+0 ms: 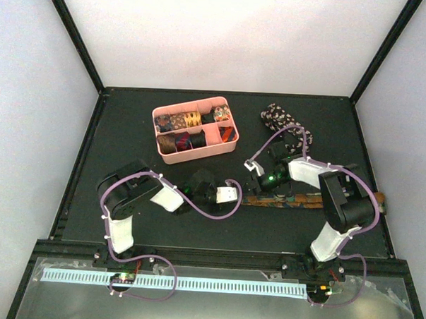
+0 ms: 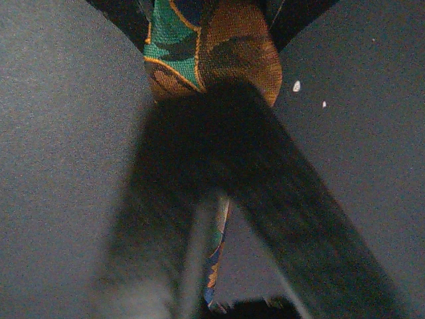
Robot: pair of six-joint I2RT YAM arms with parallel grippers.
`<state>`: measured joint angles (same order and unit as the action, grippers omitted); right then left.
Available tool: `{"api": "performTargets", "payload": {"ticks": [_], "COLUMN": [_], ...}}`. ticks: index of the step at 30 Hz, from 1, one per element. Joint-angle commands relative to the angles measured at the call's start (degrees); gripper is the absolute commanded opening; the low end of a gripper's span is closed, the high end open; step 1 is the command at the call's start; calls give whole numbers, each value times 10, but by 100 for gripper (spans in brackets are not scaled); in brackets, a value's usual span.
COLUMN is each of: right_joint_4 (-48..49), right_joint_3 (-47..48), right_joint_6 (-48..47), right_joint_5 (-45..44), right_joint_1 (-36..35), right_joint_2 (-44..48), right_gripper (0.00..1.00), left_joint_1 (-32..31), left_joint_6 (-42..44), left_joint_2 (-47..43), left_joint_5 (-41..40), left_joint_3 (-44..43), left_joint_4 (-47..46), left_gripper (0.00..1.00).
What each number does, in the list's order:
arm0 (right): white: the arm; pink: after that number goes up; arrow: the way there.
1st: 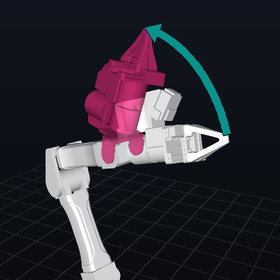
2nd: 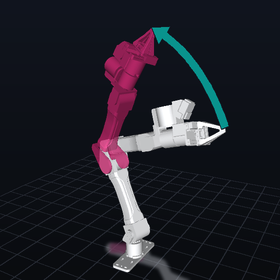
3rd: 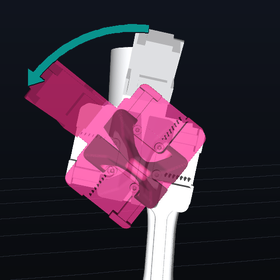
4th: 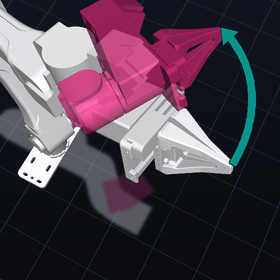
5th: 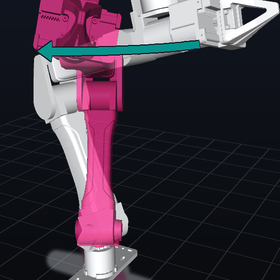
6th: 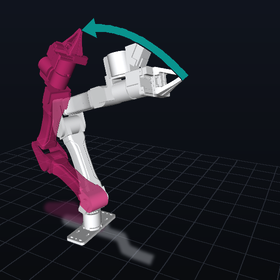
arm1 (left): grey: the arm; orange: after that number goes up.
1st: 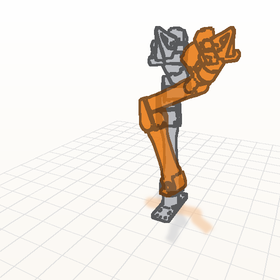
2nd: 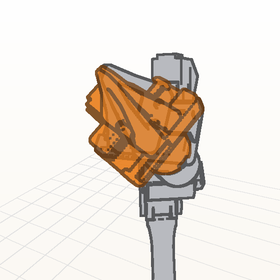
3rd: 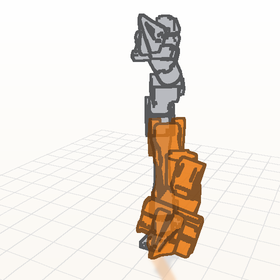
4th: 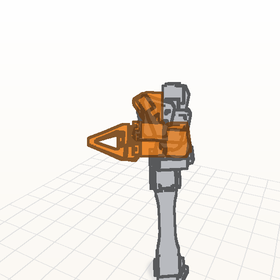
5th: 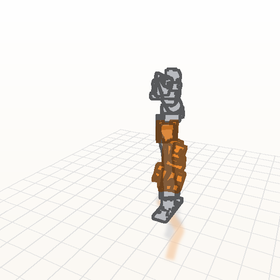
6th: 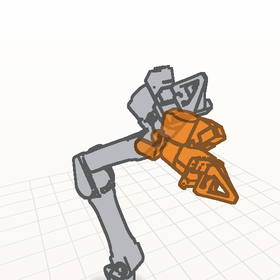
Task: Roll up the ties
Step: Roll the tie at the center of the board.
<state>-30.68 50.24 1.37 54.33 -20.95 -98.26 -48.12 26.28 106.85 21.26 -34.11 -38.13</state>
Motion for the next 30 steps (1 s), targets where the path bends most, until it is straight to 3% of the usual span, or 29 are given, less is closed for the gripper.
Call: {"api": "performTargets", "payload": {"ticks": [1,4,12,19,26,30], "right_joint_4": [-5,-5,-25,-34,-50,-48], "right_joint_3": [18,27,35,31,21,8], "right_joint_6": [10,14,-6,-13,-25,-24], "right_joint_5": [3,-6,-72,-85,-108,-128], "right_joint_1": [-20,-26,-26,-20,4,15], "right_joint_2": [-31,-47,-64,-61,-62,-59], "right_gripper": [46,43,2,2,2,2], "left_joint_1": [-4,-4,-4,-4,19,34], "left_joint_6": [25,25,18,7,-49,-87], "left_joint_2": [7,9,11,13,-20,-12], "left_joint_5": [-29,-28,-23,-24,19,80], "left_joint_3": [-1,-5,-9,-10,30,53], "left_joint_4": [91,97,100,100,4,-102], "left_gripper": [25,25,25,26,60,71]}}
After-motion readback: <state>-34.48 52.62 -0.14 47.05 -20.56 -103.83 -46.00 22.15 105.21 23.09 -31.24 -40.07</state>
